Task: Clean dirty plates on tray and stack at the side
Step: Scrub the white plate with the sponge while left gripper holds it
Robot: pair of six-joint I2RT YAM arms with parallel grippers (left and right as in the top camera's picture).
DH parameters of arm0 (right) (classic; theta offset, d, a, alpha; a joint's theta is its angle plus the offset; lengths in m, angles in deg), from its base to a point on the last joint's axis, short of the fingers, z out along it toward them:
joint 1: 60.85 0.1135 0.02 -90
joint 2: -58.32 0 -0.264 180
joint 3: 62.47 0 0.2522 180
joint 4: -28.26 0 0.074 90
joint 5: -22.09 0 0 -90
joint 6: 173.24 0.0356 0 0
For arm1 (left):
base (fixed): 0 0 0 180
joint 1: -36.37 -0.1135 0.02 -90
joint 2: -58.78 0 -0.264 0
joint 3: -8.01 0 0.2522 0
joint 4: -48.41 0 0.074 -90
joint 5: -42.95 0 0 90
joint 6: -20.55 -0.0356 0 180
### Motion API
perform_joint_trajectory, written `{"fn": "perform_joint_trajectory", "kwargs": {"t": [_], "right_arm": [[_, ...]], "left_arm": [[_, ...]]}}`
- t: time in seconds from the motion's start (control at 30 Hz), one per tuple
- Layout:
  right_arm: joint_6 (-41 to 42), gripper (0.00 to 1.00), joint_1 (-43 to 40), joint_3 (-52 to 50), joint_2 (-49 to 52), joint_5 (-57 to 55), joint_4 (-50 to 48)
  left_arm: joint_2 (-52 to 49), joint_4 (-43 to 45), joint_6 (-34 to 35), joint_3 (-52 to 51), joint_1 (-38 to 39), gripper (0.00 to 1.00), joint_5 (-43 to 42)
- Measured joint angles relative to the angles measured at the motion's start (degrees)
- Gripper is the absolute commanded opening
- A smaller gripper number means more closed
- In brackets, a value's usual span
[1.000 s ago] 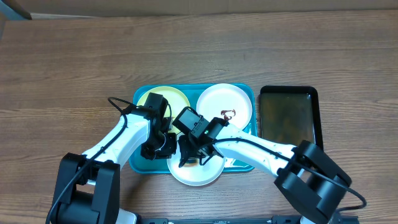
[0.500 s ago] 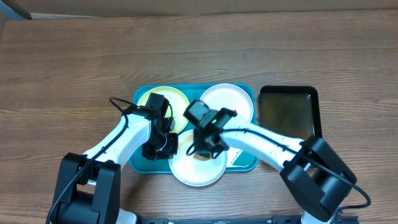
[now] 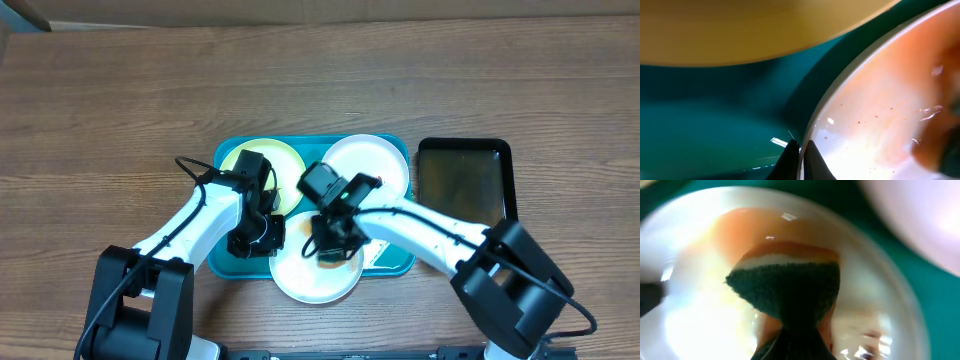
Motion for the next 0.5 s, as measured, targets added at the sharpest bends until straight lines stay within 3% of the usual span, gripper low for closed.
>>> {"fn": "perform_joint_trajectory", "kwargs": {"t": [0.27,0.5], "right_arm": [[-2.6,0.04,1.4,0.0,0.0,-6.1,-2.8],[-3.9,0.04,-4.7,0.3,0.0,-7.4,5.3]], "left_arm": [[0.0,0.5,0.0,0.0,0.0,0.04,0.0],[0.0,0.7,0.2,0.0,0.0,0.04,-1.0]]}}
